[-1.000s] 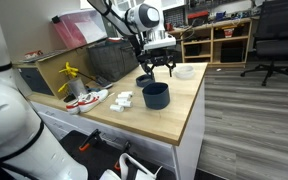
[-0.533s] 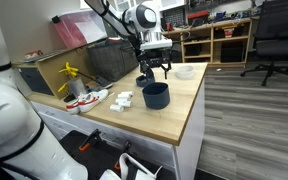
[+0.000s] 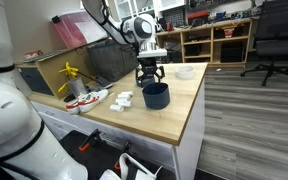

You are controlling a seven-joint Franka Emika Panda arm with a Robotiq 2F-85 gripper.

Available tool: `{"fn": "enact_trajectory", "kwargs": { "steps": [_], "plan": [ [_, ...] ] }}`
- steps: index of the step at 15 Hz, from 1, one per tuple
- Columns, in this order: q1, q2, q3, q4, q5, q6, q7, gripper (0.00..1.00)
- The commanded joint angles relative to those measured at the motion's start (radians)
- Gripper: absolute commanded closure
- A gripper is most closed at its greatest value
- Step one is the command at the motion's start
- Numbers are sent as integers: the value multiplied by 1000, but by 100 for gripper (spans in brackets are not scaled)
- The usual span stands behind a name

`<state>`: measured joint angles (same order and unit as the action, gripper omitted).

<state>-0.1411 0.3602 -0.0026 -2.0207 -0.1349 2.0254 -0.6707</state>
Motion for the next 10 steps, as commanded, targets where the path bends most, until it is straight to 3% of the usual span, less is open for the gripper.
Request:
{"fn": "enact_trajectory", "kwargs": {
  "steps": [1,7,10],
  "plan": [
    [-9,71,7,86,-6,-75,-113,0],
    [-11,146,4,185,-31,-147,-240,0],
    [-3,151,2,188,-64,-130,-278,0]
  ]
}}
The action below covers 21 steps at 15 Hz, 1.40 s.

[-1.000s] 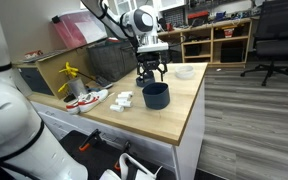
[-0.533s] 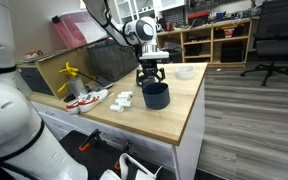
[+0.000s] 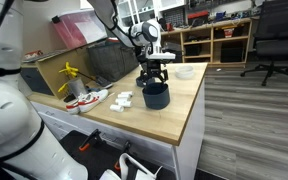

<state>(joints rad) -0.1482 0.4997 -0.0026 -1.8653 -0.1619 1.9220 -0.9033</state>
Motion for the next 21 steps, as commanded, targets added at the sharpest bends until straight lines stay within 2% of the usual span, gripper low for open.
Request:
{"fn": "enact_trajectory", "kwargs": {
  "steps": [1,3,6,8,13,15,17,19,20,21],
  "plan": [
    [6,8,1,25,-53,-16,-56,0],
    [10,-10,1,-1,-80,12,-69,0],
    [15,-30,0,-35,-126,54,-86,29],
    [18,-33,-1,-51,-146,85,-83,33],
    [28,-49,-8,-137,-192,238,-41,13],
    [31,-61,-13,-181,-224,307,-27,20],
    [31,-78,-17,-221,-247,357,-17,31],
    [32,-101,-22,-261,-267,402,-2,34],
    [32,-110,-25,-280,-272,423,1,25],
    [29,-125,-26,-301,-274,447,3,21]
  ]
}}
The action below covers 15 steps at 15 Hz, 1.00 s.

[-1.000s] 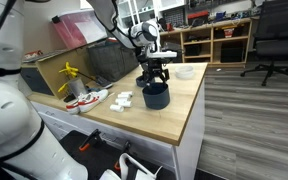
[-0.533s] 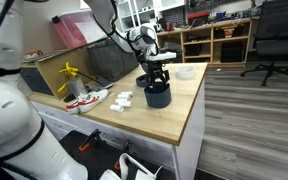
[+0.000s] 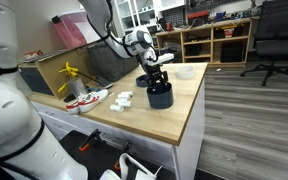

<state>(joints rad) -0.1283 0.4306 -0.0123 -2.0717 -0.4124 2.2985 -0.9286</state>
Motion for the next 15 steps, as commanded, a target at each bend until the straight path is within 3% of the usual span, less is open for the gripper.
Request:
{"fn": "enact_trajectory", "kwargs": {
  "steps": [1,2,4,7,8,11,15],
  "plan": [
    [8,-68,-19,-113,-24,98,38,19],
    [6,-80,-20,-132,-22,116,40,12],
    [1,-112,-24,-172,-16,157,34,8],
    [-5,-163,-26,-218,-9,197,15,25],
    [-7,-184,-26,-232,-6,202,8,44],
    [-2,-223,-27,-246,-7,178,-9,51],
    [6,-225,-35,-255,-24,149,2,33]
  ]
}}
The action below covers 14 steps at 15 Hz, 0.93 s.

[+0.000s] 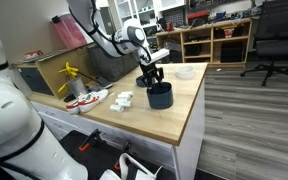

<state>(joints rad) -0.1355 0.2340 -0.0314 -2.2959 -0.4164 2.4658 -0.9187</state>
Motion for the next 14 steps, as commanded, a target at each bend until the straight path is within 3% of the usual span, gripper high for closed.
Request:
{"fn": "enact_trajectory", "kwargs": {
  "steps": [1,8,14],
  "plan": [
    [15,-22,-17,-31,-25,-21,-3,30],
    [11,37,-40,-24,-70,-41,-1,40],
    [16,94,-60,-3,-120,-43,14,26]
  ]
}}
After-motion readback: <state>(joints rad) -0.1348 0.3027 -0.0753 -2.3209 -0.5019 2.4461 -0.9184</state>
